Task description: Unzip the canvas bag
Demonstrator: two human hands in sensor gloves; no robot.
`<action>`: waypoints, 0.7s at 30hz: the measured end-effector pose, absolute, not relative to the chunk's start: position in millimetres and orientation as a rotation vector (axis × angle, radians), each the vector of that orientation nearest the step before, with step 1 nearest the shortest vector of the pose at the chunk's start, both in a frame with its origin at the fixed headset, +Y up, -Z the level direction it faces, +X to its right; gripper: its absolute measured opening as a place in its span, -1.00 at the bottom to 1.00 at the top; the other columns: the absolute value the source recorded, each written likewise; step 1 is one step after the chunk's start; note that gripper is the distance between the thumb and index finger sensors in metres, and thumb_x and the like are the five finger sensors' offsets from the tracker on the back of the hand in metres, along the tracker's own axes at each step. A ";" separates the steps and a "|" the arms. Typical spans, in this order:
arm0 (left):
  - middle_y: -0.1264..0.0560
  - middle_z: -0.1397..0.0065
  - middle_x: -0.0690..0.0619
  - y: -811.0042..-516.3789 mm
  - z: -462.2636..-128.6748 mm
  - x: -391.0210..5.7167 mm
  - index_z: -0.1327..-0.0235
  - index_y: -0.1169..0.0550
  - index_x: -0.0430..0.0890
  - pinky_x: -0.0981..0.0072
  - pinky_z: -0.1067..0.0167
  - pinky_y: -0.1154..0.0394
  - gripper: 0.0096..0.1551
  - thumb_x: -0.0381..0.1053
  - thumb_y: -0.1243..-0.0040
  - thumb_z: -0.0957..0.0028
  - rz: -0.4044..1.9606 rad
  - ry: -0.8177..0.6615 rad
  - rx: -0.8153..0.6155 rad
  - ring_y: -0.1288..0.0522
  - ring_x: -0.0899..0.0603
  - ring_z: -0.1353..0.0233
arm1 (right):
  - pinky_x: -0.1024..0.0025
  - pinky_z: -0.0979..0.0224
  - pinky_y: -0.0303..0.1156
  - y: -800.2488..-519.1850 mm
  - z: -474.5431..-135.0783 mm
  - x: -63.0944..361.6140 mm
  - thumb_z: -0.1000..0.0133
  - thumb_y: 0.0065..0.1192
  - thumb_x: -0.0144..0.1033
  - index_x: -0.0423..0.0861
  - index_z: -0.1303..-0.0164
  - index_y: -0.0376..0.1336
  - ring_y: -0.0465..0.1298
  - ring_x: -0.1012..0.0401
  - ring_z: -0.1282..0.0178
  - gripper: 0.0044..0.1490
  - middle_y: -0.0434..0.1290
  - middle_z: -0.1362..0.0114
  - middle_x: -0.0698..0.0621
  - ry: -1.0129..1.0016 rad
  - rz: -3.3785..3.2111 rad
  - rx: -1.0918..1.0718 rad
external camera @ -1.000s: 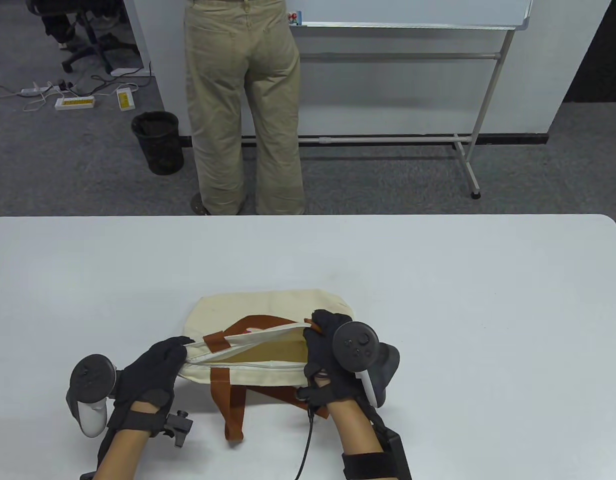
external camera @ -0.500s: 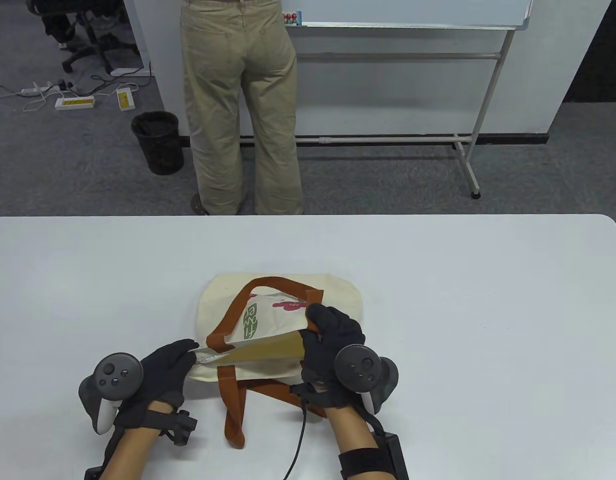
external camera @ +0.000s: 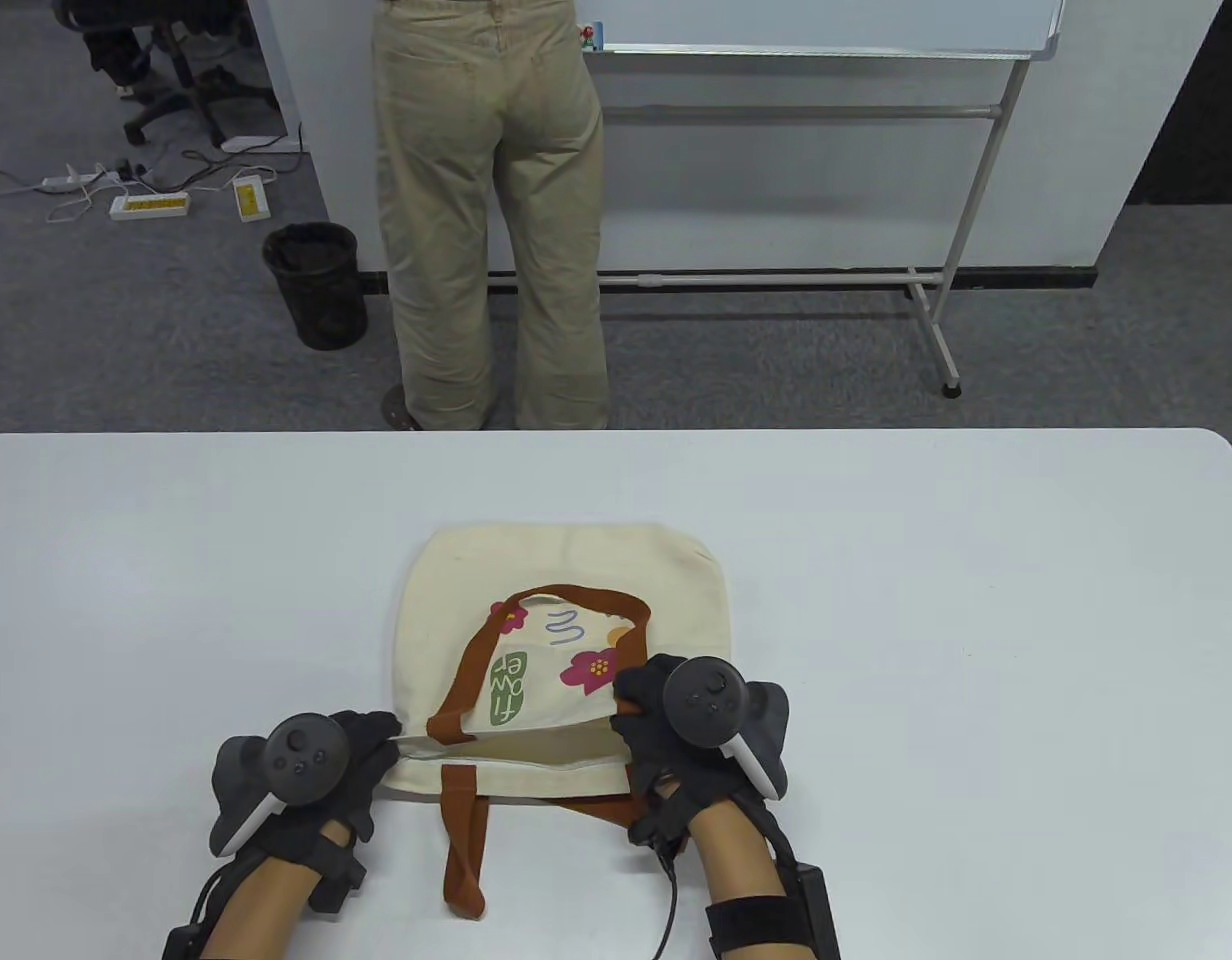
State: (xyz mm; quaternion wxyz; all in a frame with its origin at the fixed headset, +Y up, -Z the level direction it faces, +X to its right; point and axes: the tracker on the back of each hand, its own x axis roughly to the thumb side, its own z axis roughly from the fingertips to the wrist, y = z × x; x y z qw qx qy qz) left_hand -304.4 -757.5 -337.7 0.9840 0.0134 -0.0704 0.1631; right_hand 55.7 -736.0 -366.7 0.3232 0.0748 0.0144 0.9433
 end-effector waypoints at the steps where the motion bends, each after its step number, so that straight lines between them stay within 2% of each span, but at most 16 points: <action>1: -0.62 -0.26 -0.17 -758.8 -337.9 -302.5 -0.14 -0.63 -0.08 -0.27 -0.24 -0.31 -0.52 0.03 -0.22 0.02 0.324 -0.158 -0.003 -0.57 -0.33 -0.19 | -0.16 -0.29 0.23 -739.0 -367.1 56.6 0.10 0.55 -0.33 -0.13 -0.17 0.40 0.38 -0.14 -0.30 -0.40 0.34 -0.36 -0.19 0.109 2.500 0.197; 5: -0.60 -0.29 -0.18 -760.1 -336.8 -299.4 -0.17 -0.61 -0.08 -0.28 -0.26 -0.30 -0.51 0.04 -0.19 0.00 0.273 -0.186 -0.024 -0.55 -0.33 -0.22 | -0.19 -0.35 0.20 -748.3 -365.6 59.2 0.12 0.58 -0.28 -0.15 -0.25 0.38 0.34 -0.16 -0.37 -0.30 0.29 -0.41 -0.21 0.301 2.532 0.177; 10: -0.55 -0.39 -0.19 -765.5 -336.6 -299.3 -0.23 -0.58 -0.13 -0.34 -0.31 -0.23 -0.37 0.18 -0.17 0.01 0.293 -0.205 -0.103 -0.48 -0.40 -0.31 | -0.24 -0.44 0.08 -764.0 -364.5 63.5 0.12 0.54 -0.03 -0.23 -0.32 0.34 0.25 -0.18 -0.47 -0.12 0.23 -0.49 -0.24 0.449 2.443 0.171; 14: -0.51 -0.45 -0.25 -767.1 -336.5 -301.7 -0.24 -0.59 -0.16 -0.40 -0.34 -0.18 -0.25 0.30 -0.10 0.03 0.337 -0.215 -0.119 -0.43 -0.45 -0.39 | -0.25 -0.43 0.09 -764.4 -363.8 67.7 0.08 0.43 0.06 -0.27 -0.28 0.38 0.28 -0.19 -0.45 -0.13 0.28 -0.47 -0.26 0.405 2.395 0.171; 21: -0.40 -0.55 -0.24 -766.7 -336.2 -309.6 -0.32 -0.53 -0.11 -0.47 -0.40 -0.03 -0.22 0.34 -0.06 0.02 0.380 -0.170 -0.123 -0.29 -0.51 -0.50 | -0.29 -0.41 0.15 -761.9 -361.5 77.2 0.06 0.37 0.09 -0.27 -0.36 0.31 0.33 -0.27 -0.45 -0.08 0.28 -0.49 -0.31 0.265 2.319 0.178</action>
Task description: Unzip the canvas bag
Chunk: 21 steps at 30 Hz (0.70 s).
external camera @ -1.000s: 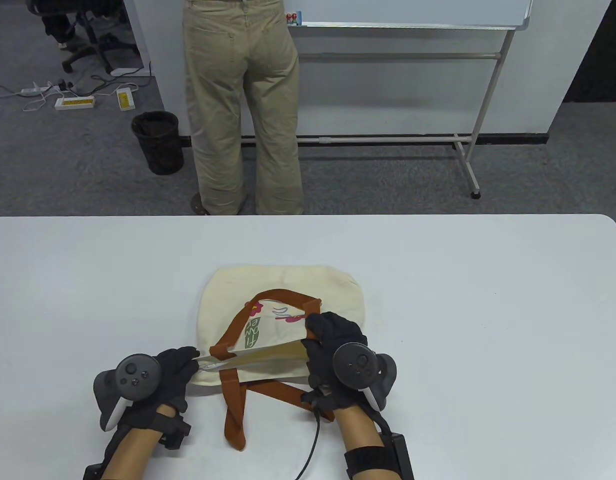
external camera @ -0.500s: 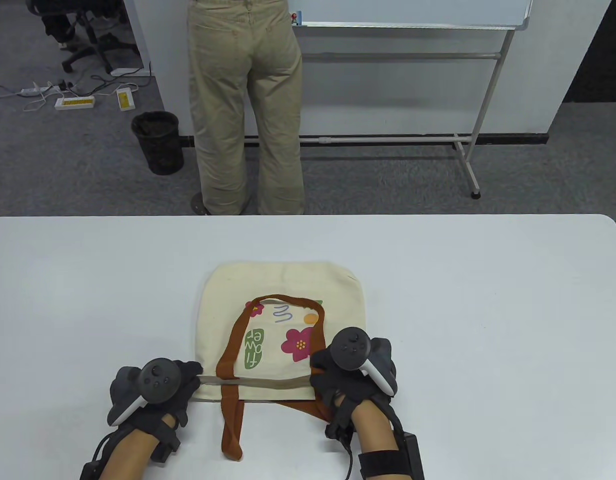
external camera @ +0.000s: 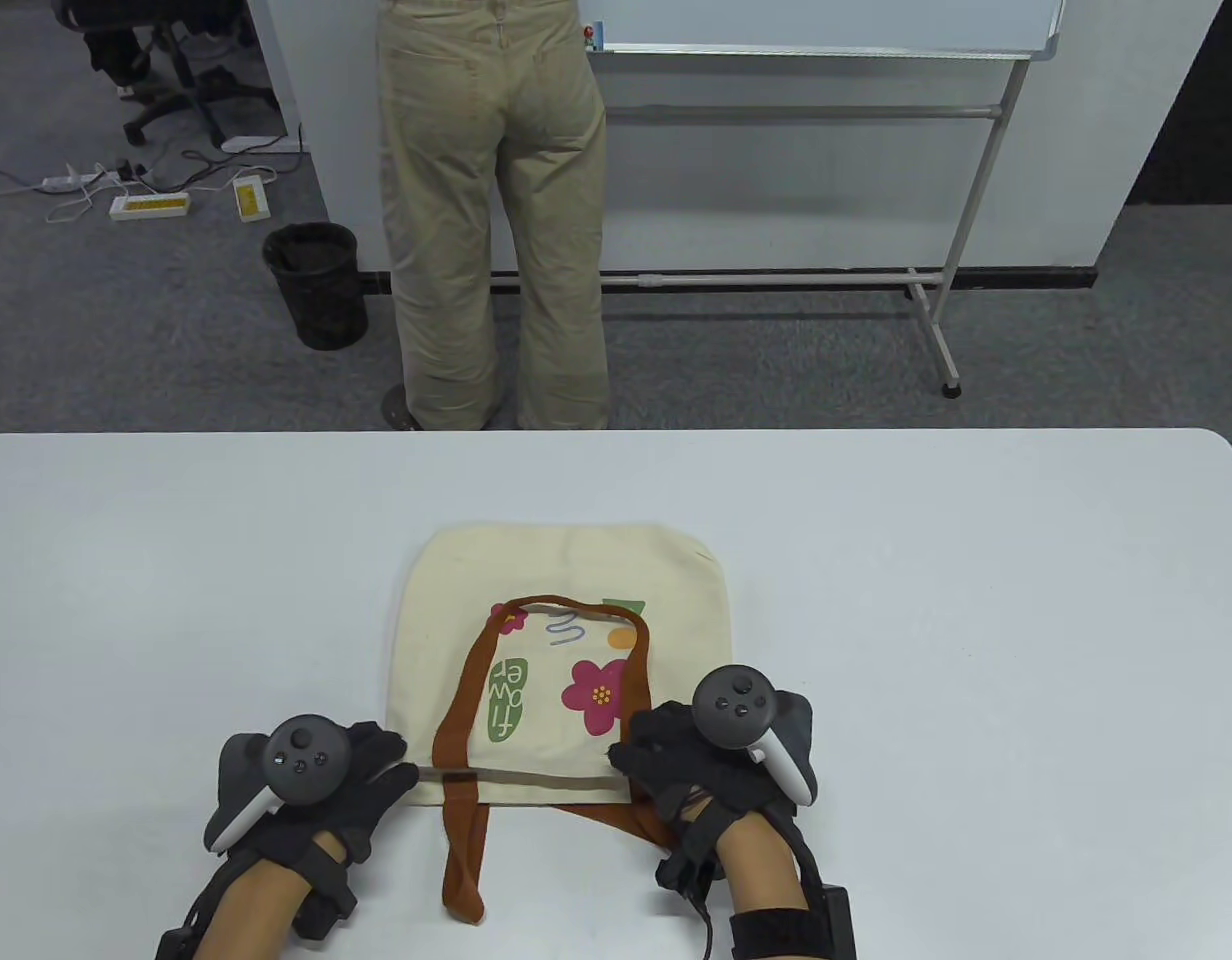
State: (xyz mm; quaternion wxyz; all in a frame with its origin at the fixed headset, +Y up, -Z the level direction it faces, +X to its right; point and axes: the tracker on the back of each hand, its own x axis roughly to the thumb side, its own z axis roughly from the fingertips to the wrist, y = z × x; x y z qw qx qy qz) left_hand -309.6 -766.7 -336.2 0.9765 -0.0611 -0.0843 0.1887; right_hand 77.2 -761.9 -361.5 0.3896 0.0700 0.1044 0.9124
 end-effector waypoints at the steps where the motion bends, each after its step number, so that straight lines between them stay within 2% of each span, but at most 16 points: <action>1: -0.36 -0.58 -0.29 -765.1 -335.9 -310.7 -0.36 -0.50 -0.10 -0.48 -0.40 -0.02 -0.21 0.34 -0.06 0.02 0.381 -0.158 -0.112 -0.26 -0.51 -0.52 | -0.30 -0.42 0.13 -761.1 -361.0 78.8 0.05 0.36 0.10 -0.27 -0.37 0.30 0.31 -0.28 -0.46 -0.07 0.26 -0.51 -0.32 0.227 2.307 0.182; 5: -0.30 -0.61 -0.28 -757.3 -334.2 -313.2 -0.40 -0.46 -0.08 -0.49 -0.41 0.04 -0.21 0.33 -0.06 0.01 0.398 -0.149 -0.058 -0.19 -0.53 -0.55 | -0.33 -0.45 0.08 -754.6 -358.2 84.3 0.04 0.37 0.08 -0.27 -0.42 0.25 0.23 -0.29 -0.53 -0.05 0.18 -0.56 -0.32 0.034 2.328 0.148; 13: -0.27 -0.63 -0.27 -729.3 -322.1 -313.3 -0.47 -0.38 -0.05 -0.49 -0.43 0.07 -0.19 0.31 -0.10 0.01 0.345 -0.187 0.158 -0.14 -0.53 -0.58 | -0.33 -0.49 0.02 -729.8 -347.5 80.0 0.03 0.41 0.01 -0.23 -0.45 0.22 0.16 -0.25 -0.59 -0.07 0.11 -0.59 -0.28 -0.280 2.359 0.160; 18: -0.24 -0.65 -0.26 -710.5 -313.0 -306.0 -0.49 -0.34 -0.04 -0.48 -0.44 0.10 -0.19 0.27 -0.16 0.01 0.294 -0.203 0.233 -0.11 -0.52 -0.60 | -0.34 -0.50 -0.01 -715.4 -339.2 69.2 0.03 0.43 -0.02 -0.21 -0.46 0.20 0.13 -0.24 -0.61 -0.07 0.10 -0.60 -0.25 -0.390 2.389 0.253; 19: -0.23 -0.66 -0.19 -708.2 -311.9 -304.6 -0.49 -0.34 -0.03 -0.48 -0.44 0.10 -0.18 0.27 -0.16 0.02 0.293 -0.206 0.237 -0.10 -0.51 -0.60 | -0.34 -0.50 -0.01 -713.6 -338.1 67.1 0.04 0.44 -0.03 -0.21 -0.46 0.20 0.13 -0.24 -0.61 -0.07 0.10 -0.60 -0.25 -0.400 2.399 0.268; 21: -0.22 -0.66 -0.22 -702.9 -308.5 -300.2 -0.50 -0.33 -0.03 -0.48 -0.45 0.11 -0.18 0.27 -0.17 0.01 0.295 -0.219 0.257 -0.09 -0.51 -0.60 | -0.34 -0.50 -0.01 -709.3 -335.6 61.4 0.04 0.44 -0.03 -0.21 -0.46 0.20 0.13 -0.24 -0.61 -0.07 0.10 -0.61 -0.25 -0.414 2.429 0.308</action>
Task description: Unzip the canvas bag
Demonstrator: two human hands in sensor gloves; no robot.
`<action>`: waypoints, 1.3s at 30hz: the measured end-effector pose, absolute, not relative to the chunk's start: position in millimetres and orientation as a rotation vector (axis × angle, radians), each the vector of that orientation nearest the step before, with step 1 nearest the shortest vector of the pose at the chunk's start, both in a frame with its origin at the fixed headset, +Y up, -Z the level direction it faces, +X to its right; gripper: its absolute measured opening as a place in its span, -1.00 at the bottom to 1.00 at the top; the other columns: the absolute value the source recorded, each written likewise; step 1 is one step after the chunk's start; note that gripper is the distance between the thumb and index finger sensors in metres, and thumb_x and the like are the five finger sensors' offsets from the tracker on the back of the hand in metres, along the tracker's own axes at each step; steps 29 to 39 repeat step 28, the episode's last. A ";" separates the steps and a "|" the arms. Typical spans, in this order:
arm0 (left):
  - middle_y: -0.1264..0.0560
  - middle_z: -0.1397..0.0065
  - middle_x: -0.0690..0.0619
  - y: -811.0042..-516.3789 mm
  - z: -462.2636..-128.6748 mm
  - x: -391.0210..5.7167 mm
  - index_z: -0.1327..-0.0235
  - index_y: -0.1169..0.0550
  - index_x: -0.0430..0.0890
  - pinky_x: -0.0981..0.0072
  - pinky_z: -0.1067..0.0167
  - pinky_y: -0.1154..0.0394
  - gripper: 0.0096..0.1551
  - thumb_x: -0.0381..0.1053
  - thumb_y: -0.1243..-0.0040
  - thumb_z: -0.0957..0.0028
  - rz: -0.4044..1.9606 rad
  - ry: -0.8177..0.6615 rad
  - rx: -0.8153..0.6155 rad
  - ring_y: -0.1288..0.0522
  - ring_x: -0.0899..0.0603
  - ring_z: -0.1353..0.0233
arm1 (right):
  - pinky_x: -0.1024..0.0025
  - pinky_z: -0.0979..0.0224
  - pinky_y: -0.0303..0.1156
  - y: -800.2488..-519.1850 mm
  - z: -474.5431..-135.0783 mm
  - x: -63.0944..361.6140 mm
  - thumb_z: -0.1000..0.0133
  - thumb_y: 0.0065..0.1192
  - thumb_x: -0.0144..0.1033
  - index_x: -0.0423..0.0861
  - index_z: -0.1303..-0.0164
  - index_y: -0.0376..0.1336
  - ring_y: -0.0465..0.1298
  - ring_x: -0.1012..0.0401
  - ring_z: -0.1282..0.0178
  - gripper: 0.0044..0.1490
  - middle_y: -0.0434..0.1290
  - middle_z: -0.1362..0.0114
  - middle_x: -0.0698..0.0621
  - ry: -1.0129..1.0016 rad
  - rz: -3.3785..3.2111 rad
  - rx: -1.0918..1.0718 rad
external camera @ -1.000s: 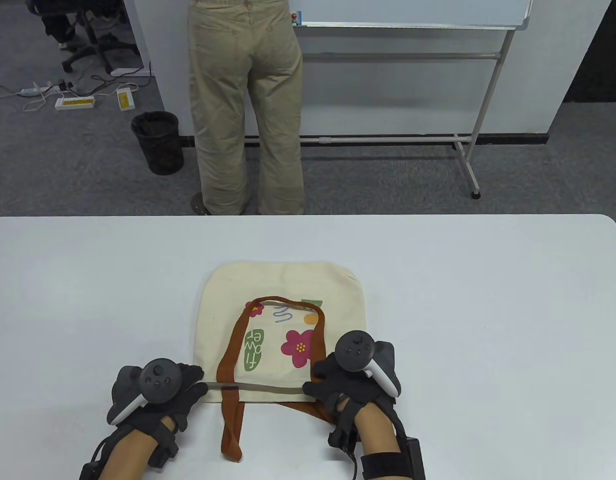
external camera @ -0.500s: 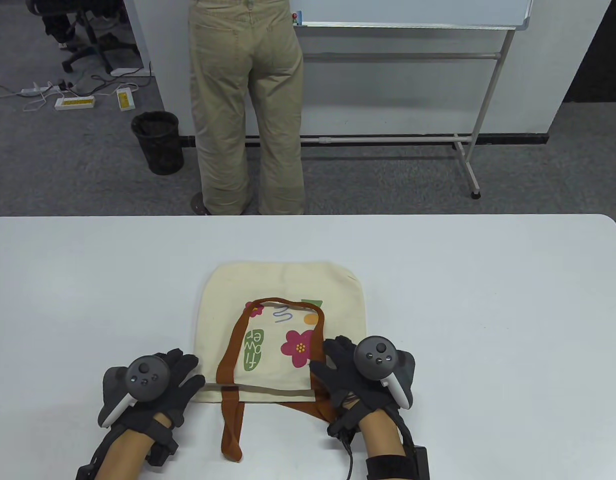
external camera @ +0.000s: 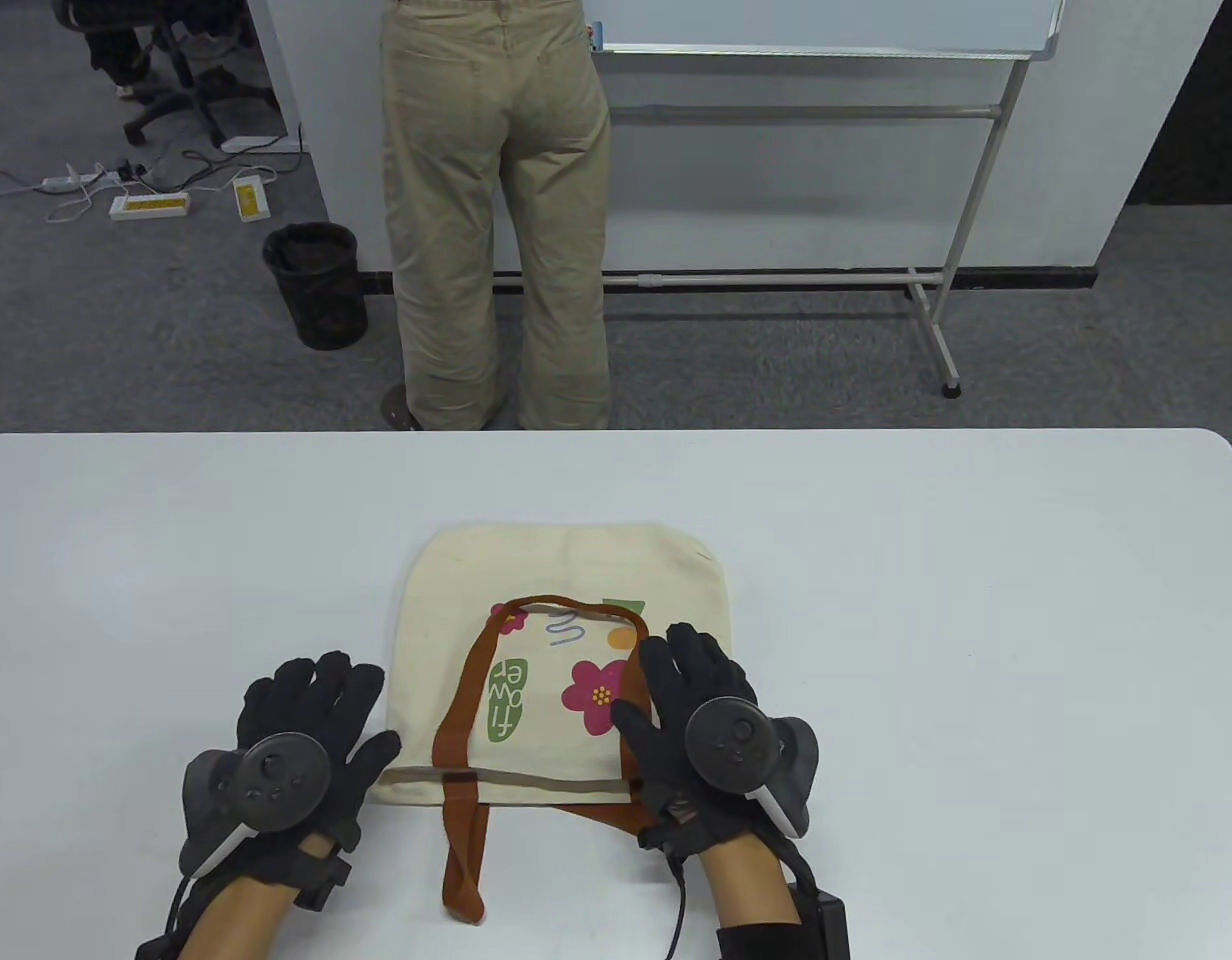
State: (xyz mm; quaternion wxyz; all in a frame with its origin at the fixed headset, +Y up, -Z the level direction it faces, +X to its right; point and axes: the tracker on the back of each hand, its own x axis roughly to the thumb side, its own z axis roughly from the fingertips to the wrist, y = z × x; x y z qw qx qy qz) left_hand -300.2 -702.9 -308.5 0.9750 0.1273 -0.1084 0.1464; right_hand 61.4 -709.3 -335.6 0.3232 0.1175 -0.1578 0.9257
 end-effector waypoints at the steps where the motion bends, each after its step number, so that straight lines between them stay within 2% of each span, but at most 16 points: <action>1: -0.22 -0.66 -0.22 -699.8 -306.6 -296.8 -0.50 -0.33 -0.03 -0.48 -0.45 0.11 -0.18 0.27 -0.17 0.02 0.286 -0.224 0.271 -0.09 -0.51 -0.60 | -0.34 -0.50 -0.01 -707.0 -334.1 57.5 0.04 0.44 -0.02 -0.21 -0.46 0.20 0.12 -0.23 -0.62 -0.07 0.10 -0.61 -0.24 -0.421 2.450 0.331; 7: -0.20 -0.68 -0.21 -695.1 -300.5 -274.9 -0.51 -0.32 -0.01 -0.47 -0.46 0.14 -0.17 0.28 -0.16 0.01 0.215 -0.297 0.287 -0.07 -0.50 -0.62 | -0.33 -0.50 -0.01 -703.4 -330.2 40.8 0.04 0.45 -0.01 -0.19 -0.47 0.20 0.11 -0.23 -0.62 -0.06 0.08 -0.62 -0.24 -0.418 2.548 0.437; 17: -0.18 -0.69 -0.20 -709.3 -303.5 -250.6 -0.52 -0.31 0.00 -0.46 -0.47 0.14 -0.17 0.30 -0.15 0.02 0.160 -0.363 0.210 -0.06 -0.49 -0.63 | -0.34 -0.50 -0.01 -713.5 -333.5 35.5 0.05 0.45 -0.01 -0.19 -0.47 0.21 0.11 -0.23 -0.63 -0.07 0.09 -0.62 -0.23 -0.323 2.608 0.476; 39: -0.19 -0.68 -0.20 -709.3 -306.1 -248.1 -0.51 -0.31 0.00 -0.46 -0.47 0.12 -0.17 0.30 -0.15 0.02 0.169 -0.355 0.202 -0.08 -0.48 -0.62 | -0.34 -0.50 -0.02 -717.5 -337.5 40.0 0.05 0.44 -0.01 -0.19 -0.46 0.22 0.10 -0.24 -0.63 -0.07 0.08 -0.62 -0.24 -0.271 2.606 0.450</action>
